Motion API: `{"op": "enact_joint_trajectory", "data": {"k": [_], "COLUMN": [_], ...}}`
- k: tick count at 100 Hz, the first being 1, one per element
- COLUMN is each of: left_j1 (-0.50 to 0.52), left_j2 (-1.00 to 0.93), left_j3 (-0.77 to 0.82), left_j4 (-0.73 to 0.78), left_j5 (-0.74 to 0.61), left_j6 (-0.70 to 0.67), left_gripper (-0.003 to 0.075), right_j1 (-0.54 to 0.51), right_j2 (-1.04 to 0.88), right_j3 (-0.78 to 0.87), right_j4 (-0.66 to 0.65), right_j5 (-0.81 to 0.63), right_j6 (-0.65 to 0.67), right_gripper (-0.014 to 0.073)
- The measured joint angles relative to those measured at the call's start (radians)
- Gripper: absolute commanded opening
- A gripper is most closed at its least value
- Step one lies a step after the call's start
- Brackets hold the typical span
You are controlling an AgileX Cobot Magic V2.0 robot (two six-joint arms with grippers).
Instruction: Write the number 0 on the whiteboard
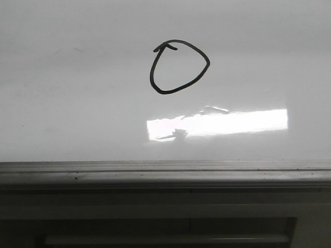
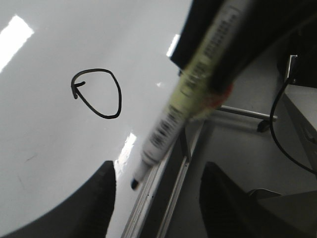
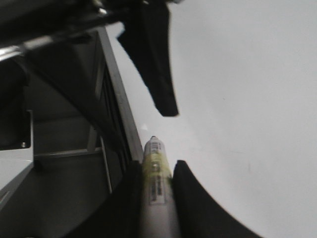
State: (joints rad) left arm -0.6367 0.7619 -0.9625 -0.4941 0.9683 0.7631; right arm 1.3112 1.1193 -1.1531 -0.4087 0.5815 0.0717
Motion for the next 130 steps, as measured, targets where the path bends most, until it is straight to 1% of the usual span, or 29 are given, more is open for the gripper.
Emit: {"op": "enact_joint_trajectory", "data": {"k": [13, 25, 80, 97, 102, 109, 116, 117, 118, 128, 130], "left_j1": [0.0, 0.0, 0.0, 0.0, 0.0, 0.0, -0.002, -0.002, -0.002, -0.005, -0.005], "left_j2": [0.052, 0.081, 0.089, 0.089, 0.089, 0.089, 0.089, 0.089, 0.089, 0.089, 0.089], "left_j3": [-0.024, -0.026, -0.026, -0.026, -0.026, -0.026, -0.026, -0.026, -0.026, -0.026, -0.026], "left_j4": [-0.009, -0.011, -0.044, -0.055, -0.056, -0.061, -0.069, -0.072, -0.071, -0.081, -0.081], "left_j5": [0.065, 0.11, 0.106, 0.108, 0.109, 0.114, 0.118, 0.118, 0.121, 0.133, 0.138], "left_j6": [0.021, 0.035, 0.04, 0.042, 0.042, 0.042, 0.042, 0.044, 0.044, 0.046, 0.051], "left_gripper": [0.0315, 0.0315, 0.0314, 0.0309, 0.0288, 0.0229, 0.0151, 0.0127, 0.0127, 0.0013, -0.0001], "right_j1": [0.058, 0.081, 0.086, 0.088, 0.088, 0.088, 0.088, 0.088, 0.088, 0.088, 0.088], "right_j2": [0.0, 0.0, 0.0, 0.0, 0.0, 0.0, 0.0, 0.0, 0.0, 0.0, 0.0], "right_j3": [0.0, 0.0, 0.0, 0.0, 0.0, 0.0, -0.002, -0.002, -0.002, -0.004, -0.004], "right_j4": [-0.002, -0.002, -0.01, 0.009, 0.013, 0.019, 0.021, 0.021, 0.023, 0.032, 0.037], "right_j5": [-0.022, -0.031, -0.031, -0.027, -0.026, -0.021, -0.017, -0.017, -0.017, -0.013, -0.013], "right_j6": [-0.006, -0.01, -0.014, -0.014, -0.014, -0.014, -0.014, -0.014, -0.014, -0.014, -0.014], "right_gripper": [-0.005, -0.005, -0.005, -0.005, -0.005, -0.005, -0.005, -0.005, -0.005, -0.005, -0.005]}}
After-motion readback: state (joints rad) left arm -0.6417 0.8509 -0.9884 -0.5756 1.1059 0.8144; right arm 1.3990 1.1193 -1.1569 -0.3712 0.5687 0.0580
